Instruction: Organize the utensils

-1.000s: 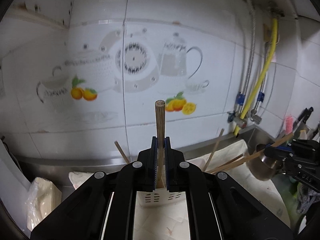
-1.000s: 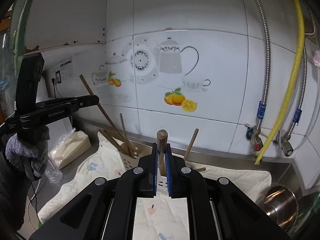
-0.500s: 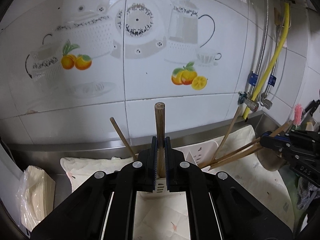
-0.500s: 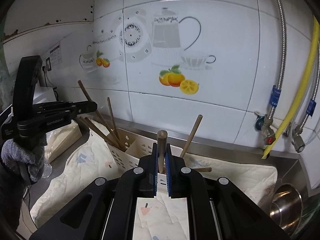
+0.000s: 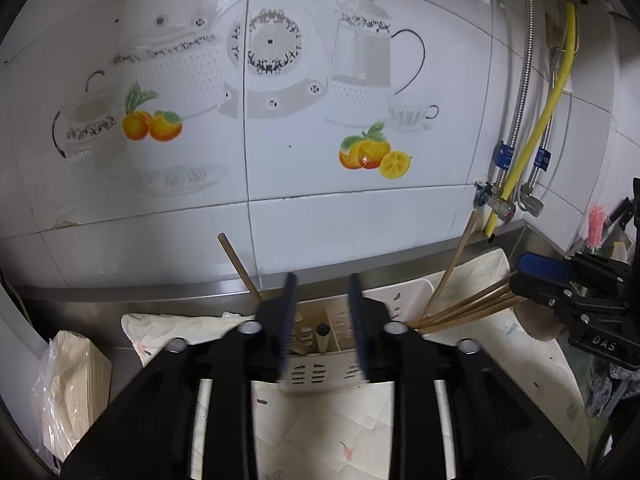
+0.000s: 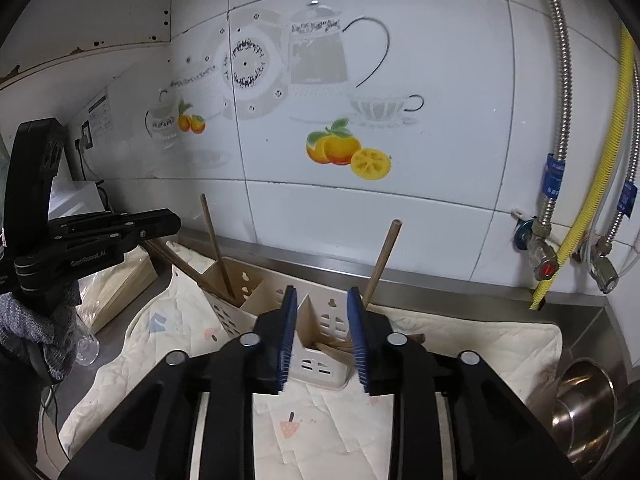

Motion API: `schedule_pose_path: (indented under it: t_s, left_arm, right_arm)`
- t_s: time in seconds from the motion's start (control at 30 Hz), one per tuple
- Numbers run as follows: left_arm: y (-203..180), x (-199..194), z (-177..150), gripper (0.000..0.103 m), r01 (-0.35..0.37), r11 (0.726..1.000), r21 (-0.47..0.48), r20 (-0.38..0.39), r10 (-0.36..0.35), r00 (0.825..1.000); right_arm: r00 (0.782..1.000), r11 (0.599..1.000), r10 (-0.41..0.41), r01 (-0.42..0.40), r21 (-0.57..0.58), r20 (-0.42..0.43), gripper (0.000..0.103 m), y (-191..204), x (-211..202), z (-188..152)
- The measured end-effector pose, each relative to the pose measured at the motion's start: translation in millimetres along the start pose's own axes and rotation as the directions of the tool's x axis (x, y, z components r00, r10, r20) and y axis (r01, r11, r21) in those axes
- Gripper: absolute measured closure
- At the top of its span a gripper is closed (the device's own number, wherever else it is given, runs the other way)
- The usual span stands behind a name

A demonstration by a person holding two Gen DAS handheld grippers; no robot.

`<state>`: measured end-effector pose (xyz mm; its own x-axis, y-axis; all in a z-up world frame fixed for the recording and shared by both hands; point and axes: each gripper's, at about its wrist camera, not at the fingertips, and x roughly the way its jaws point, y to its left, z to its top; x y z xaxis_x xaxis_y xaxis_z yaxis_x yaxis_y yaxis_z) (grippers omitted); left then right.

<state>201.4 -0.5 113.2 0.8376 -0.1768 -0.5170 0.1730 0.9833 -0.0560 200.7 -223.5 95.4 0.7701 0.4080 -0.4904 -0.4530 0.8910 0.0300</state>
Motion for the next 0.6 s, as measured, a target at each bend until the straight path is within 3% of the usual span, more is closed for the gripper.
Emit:
schedule_pose_path:
  t_s: [0.27, 0.6]
  left_arm:
    - [-4.6, -19.8, -5.9, 0.045, -0.014, 1.000, 0.011, 0.027, 0.013, 1.000]
    - [-6.2, -50.6, -29.3, 0.020, -0.048, 0.999, 0.022, 0.057, 0.046, 0.997]
  right_arm:
    - [0.998, 0.999, -0.038, 0.038, -0.014, 0.052, 0.036, 2.6, -20.8, -5.6]
    - [0.992, 0.996, -0.085, 0.088, -0.029, 0.091, 0.017, 7.4, -43.8, -23.6]
